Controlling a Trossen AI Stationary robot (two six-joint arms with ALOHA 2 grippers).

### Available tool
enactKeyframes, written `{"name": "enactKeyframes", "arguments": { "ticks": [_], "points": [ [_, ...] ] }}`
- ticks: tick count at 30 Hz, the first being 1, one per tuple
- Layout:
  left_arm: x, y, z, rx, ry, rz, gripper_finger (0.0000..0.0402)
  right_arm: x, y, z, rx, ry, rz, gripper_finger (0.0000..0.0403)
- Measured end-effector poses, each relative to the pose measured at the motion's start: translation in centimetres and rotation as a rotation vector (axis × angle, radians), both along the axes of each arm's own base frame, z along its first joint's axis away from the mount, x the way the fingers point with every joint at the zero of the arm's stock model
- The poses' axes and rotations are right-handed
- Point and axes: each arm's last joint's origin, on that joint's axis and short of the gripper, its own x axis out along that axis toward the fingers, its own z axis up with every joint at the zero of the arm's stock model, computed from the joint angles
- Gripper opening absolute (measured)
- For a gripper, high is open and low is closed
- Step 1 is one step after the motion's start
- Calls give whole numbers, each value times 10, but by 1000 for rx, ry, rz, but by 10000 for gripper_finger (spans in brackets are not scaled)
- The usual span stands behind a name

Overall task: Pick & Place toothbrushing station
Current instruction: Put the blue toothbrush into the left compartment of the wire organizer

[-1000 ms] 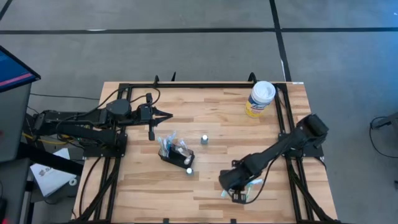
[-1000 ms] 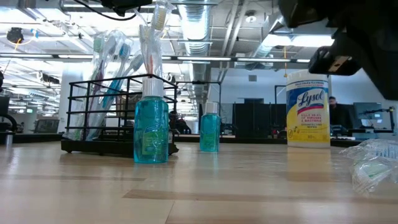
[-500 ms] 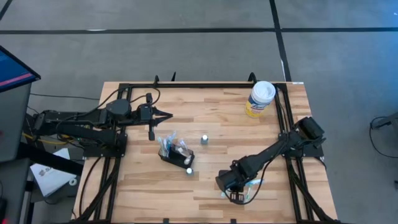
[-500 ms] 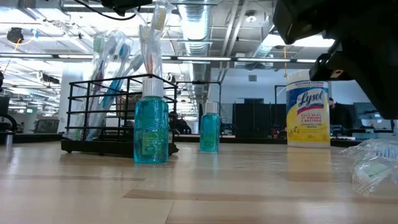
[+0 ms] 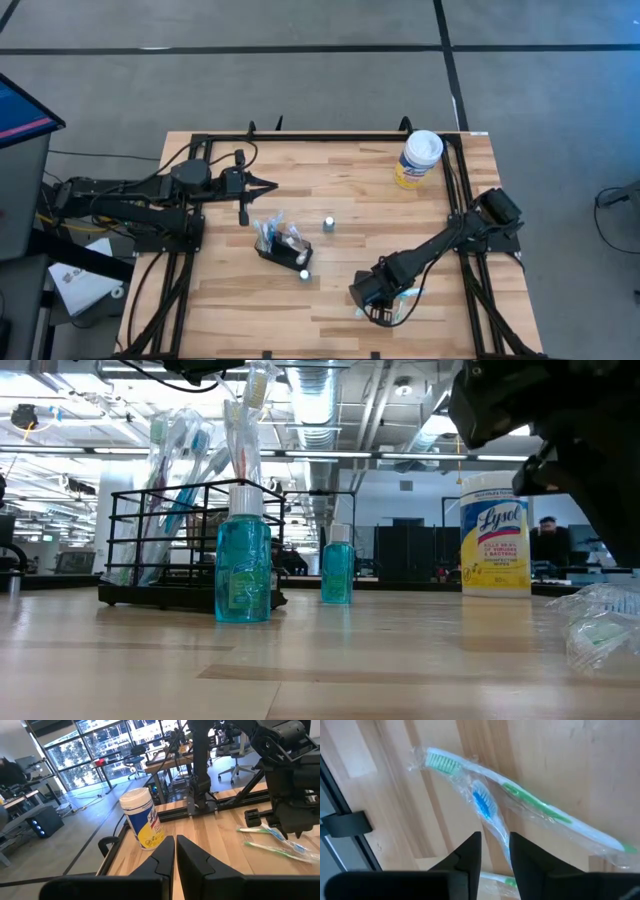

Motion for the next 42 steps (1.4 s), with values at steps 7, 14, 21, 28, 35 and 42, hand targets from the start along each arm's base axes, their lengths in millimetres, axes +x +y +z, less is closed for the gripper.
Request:
{"name": "enactKeyframes", "arguments": {
  "ticks": [7, 14, 21, 28, 35, 42],
  "points": [
    [0, 0, 0, 0, 0, 0, 12, -1, 1, -2, -12, -12, 2, 122],
    [0, 0, 0, 0, 0, 0, 12, -1, 4, -9, -35, 2, 8, 155],
    [0, 0, 0, 0, -1, 0, 12, 3, 6, -24, -43, 28, 35, 170],
    [0, 0, 0, 1, -4, 0, 12, 2, 6, -34, -62, 59, 58, 144],
    [0, 0, 0, 1, -3, 0, 12, 5, 7, -34, -56, 36, 97, 65],
    [0, 0, 0, 0, -2, 0, 12, 4, 6, -34, -59, 39, 121, 13]
  ]
}}
